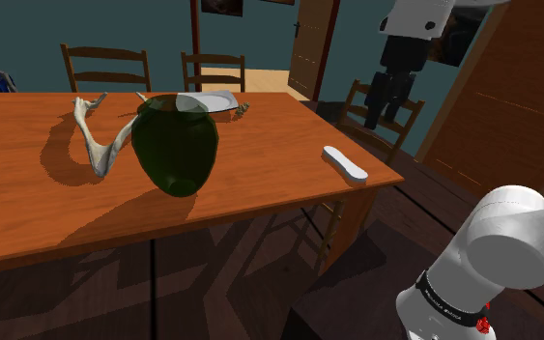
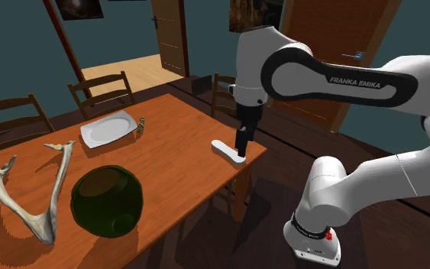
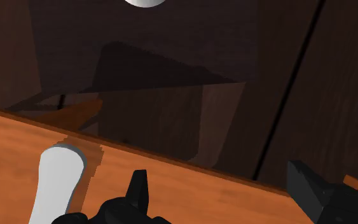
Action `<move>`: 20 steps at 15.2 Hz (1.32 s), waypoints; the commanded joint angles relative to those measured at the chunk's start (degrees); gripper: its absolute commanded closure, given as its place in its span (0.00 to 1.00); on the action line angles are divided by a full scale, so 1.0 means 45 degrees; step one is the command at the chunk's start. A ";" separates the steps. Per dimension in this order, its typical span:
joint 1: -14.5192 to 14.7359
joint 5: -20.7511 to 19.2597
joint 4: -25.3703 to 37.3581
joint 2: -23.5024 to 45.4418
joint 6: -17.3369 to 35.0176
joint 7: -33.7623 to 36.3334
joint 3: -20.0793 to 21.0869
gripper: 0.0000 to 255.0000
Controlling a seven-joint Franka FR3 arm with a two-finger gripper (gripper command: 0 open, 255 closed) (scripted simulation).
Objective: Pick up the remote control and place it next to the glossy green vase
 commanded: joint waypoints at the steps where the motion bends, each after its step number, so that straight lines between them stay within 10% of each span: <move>1: 0.0000 0.0000 0.0000 0.0000 0.0000 0.0000 0.0000 0.00; 20: -0.2084 -0.1729 -0.1495 0.5112 0.6904 -0.1251 -0.2417 0.00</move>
